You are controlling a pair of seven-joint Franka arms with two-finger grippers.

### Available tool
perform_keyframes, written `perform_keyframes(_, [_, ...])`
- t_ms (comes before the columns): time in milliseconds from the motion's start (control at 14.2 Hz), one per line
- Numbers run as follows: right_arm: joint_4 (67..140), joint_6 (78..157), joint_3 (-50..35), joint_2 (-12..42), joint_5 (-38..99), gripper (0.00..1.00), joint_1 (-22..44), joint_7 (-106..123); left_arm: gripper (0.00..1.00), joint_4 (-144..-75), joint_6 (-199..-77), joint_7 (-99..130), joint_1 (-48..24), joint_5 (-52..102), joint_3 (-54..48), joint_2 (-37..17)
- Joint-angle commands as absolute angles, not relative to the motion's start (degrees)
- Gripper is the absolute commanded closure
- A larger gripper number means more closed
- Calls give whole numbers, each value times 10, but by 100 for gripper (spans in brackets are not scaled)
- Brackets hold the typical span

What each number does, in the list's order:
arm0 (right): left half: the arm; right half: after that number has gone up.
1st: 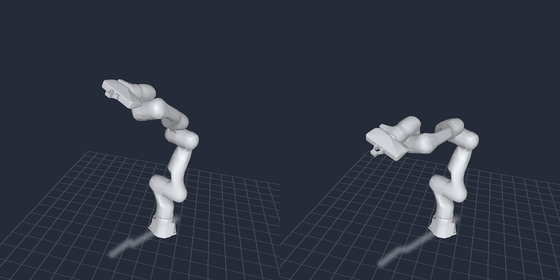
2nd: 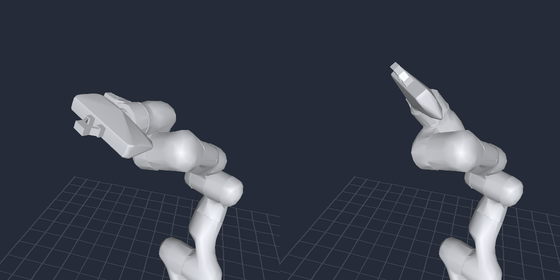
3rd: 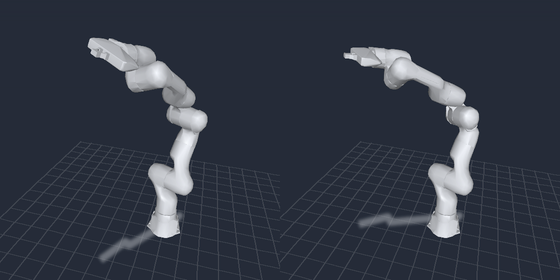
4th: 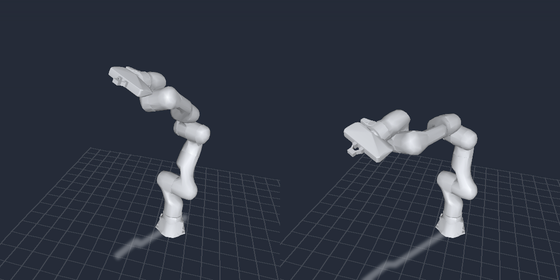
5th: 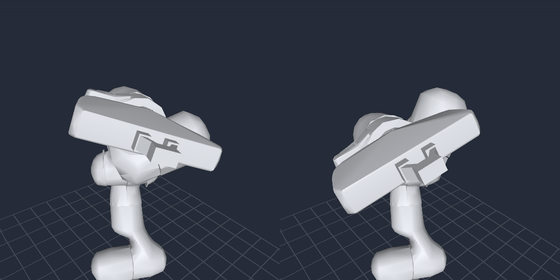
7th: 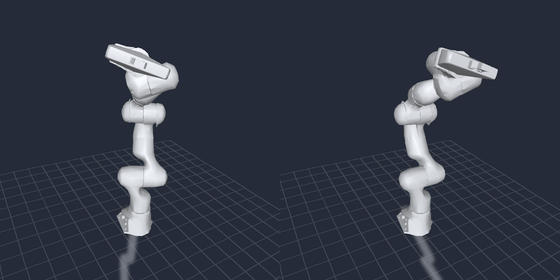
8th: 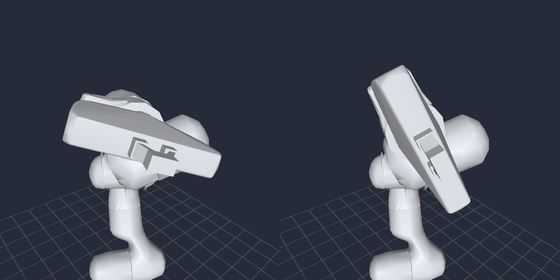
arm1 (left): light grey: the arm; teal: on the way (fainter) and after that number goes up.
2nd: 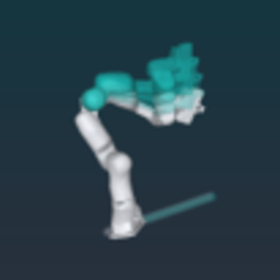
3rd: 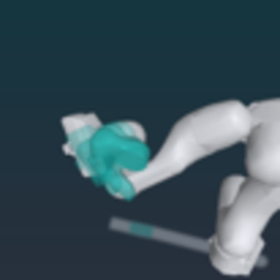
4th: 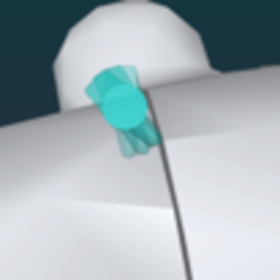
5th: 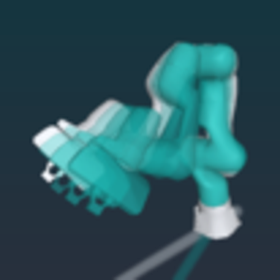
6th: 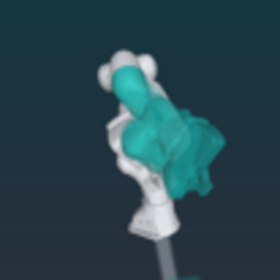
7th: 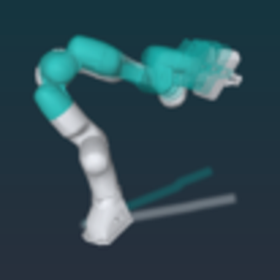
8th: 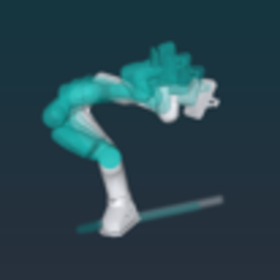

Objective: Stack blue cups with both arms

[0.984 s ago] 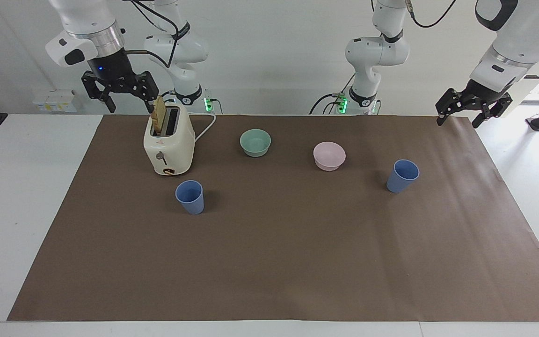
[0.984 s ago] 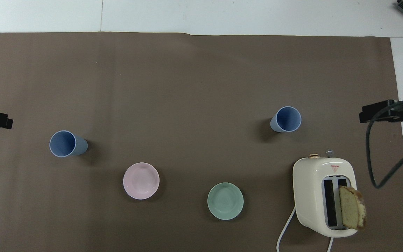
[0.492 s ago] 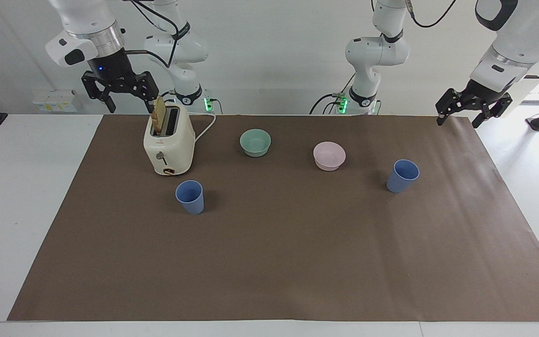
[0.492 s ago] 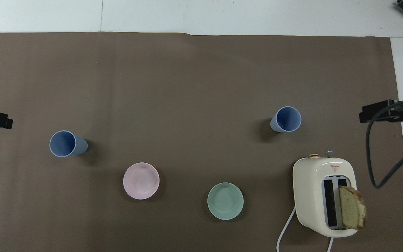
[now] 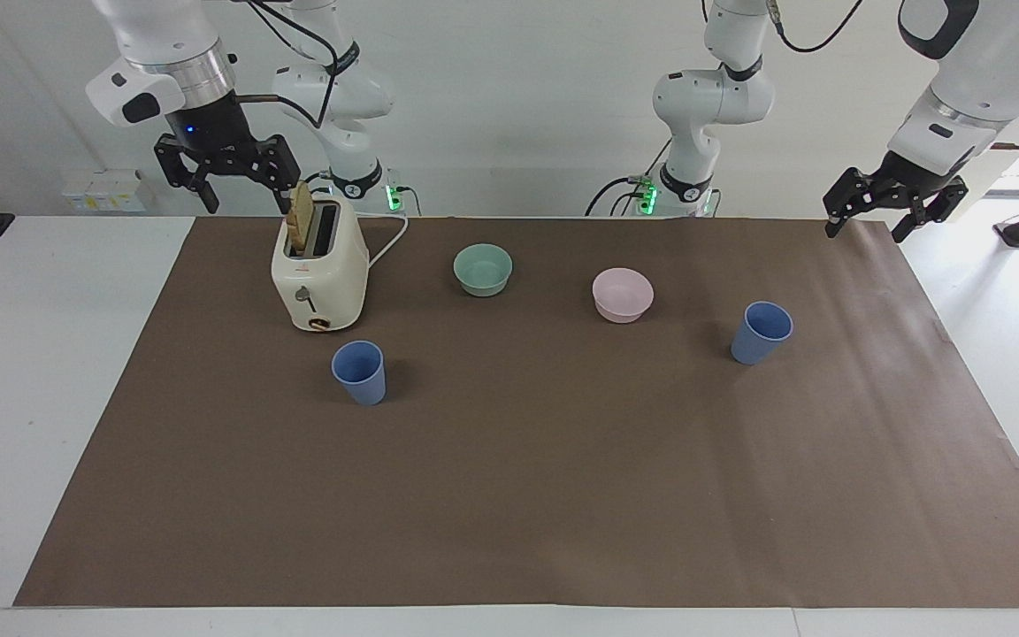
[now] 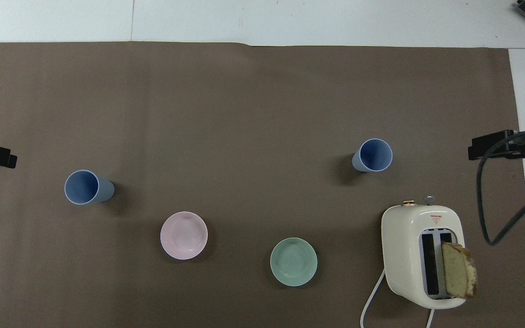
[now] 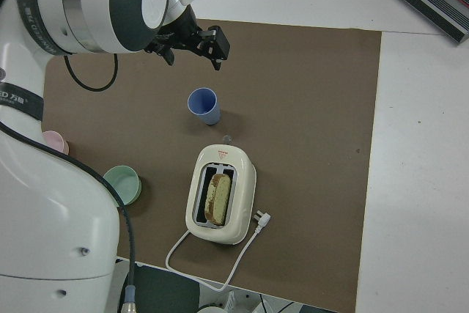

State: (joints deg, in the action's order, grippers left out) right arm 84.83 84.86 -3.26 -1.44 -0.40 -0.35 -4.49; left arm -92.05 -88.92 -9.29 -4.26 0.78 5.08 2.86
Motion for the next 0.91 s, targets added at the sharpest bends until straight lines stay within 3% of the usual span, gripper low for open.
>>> perform_keyframes(0, [855, 859, -33, -18, -1, 0, -8, -49, 0, -941, -901, -102, -34, 14, 47, 46])
perform_keyframes(352, [855, 859, -33, -18, -1, 0, -8, -49, 0, -986, -937, -107, -35, 18, 47, 56])
perform_keyframes(844, [855, 858, -33, -18, -1, 0, -8, -49, 0, -1114, -1044, -115, -25, 19, 47, 76])
